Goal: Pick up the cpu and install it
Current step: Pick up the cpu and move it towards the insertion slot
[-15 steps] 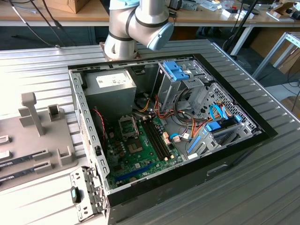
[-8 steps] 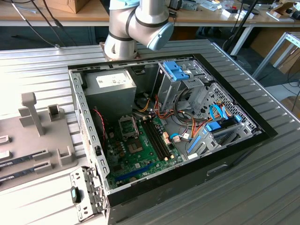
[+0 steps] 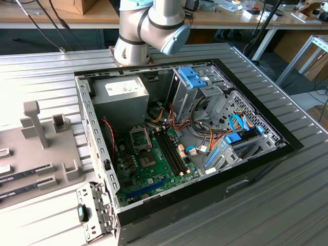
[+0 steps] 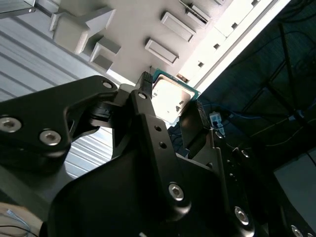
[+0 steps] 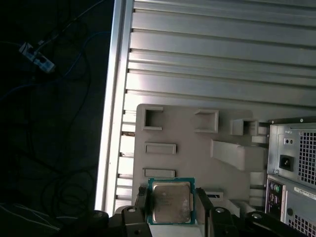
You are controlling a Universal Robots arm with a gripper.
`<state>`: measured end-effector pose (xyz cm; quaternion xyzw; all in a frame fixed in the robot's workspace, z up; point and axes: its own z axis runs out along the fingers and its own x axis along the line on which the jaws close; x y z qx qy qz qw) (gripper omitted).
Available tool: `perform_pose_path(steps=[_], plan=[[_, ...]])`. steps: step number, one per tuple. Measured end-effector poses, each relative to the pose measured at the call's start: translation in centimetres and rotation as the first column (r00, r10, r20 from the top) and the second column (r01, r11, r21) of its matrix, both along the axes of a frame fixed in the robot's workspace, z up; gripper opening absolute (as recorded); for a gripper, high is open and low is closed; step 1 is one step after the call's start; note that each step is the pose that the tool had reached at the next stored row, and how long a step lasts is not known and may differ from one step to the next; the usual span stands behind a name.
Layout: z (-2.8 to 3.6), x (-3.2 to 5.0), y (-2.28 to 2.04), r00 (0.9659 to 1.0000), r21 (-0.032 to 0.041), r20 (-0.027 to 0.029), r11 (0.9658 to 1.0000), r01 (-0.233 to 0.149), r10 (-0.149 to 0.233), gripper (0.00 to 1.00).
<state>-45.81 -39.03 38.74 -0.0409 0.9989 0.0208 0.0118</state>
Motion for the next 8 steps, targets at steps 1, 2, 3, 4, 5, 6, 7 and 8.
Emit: perform_pose_path(steps=[1, 2, 3, 4, 5, 6, 7, 8], plan=[[0.0, 0.06, 0.0, 1.0, 0.0, 0.0, 1.0, 0.0, 0.0, 0.47], [0.0, 0.12, 0.0, 1.0, 0.0, 0.0, 1.0, 0.0, 0.0, 0.47], [0.01, 0.18, 0.0, 1.0, 0.0, -0.0001, 1.0, 0.0, 0.0, 0.47], [0.01, 0.24, 0.0, 1.0, 0.0, -0.0001, 1.0, 0.0, 0.0, 0.47], [0.01, 0.29, 0.0, 1.0, -0.0001, -0.0002, 1.0, 0.0, 0.0, 0.47], [0.0, 0.33, 0.0, 1.0, 0.0, 0.0, 1.0, 0.0, 0.0, 0.47], [0.0, 0.38, 0.0, 1.0, 0.0, 0.0, 1.0, 0.0, 0.0, 0.47], [0.0, 0.43, 0.0, 1.0, 0.0, 0.0, 1.0, 0.0, 0.0, 0.47]])
